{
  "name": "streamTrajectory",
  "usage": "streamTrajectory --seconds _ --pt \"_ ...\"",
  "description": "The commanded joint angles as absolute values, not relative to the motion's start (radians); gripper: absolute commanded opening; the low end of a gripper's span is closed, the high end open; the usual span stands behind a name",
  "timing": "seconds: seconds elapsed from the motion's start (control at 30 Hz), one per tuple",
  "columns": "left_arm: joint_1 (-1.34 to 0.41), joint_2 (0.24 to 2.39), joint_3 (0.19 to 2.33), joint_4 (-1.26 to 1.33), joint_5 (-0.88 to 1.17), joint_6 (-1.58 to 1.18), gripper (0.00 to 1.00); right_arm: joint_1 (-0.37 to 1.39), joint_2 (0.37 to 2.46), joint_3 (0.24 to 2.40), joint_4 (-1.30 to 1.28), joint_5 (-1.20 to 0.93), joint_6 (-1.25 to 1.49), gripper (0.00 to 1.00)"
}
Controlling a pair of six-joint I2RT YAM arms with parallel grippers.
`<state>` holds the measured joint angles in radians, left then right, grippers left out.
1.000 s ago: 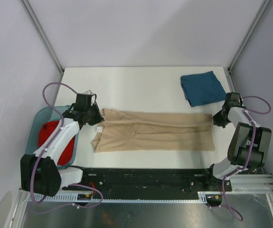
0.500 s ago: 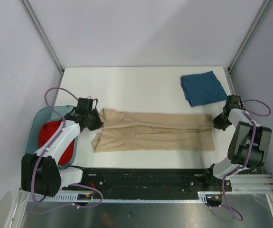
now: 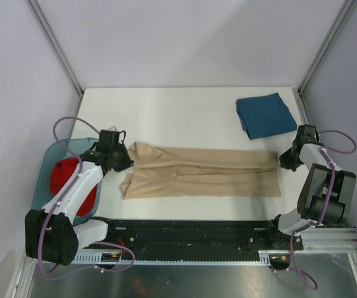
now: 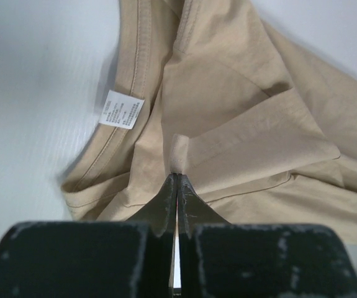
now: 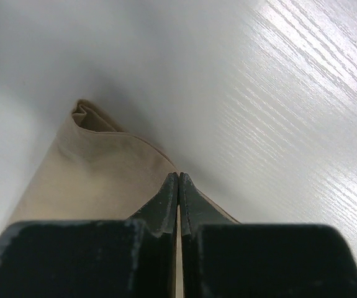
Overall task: Fold and stack the t-shirts
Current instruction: Fold the other side of the tshirt into a rectangle
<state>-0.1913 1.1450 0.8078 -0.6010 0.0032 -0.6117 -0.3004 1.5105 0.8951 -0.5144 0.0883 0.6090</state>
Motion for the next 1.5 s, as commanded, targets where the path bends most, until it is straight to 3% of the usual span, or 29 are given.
streamTrajectory --seconds 0.0,1.47 --pt "-0.189 1.123 0.766 -0.608 -0.009 -0.655 0.0 -0.31 1.495 0.877 -0.514 0.109 0.597 0.0" --pt "-0.196 0.987 0.613 -0.63 0.078 -0.806 0.0 -0.351 1.487 0.864 -0.503 0.089 0.594 0.0"
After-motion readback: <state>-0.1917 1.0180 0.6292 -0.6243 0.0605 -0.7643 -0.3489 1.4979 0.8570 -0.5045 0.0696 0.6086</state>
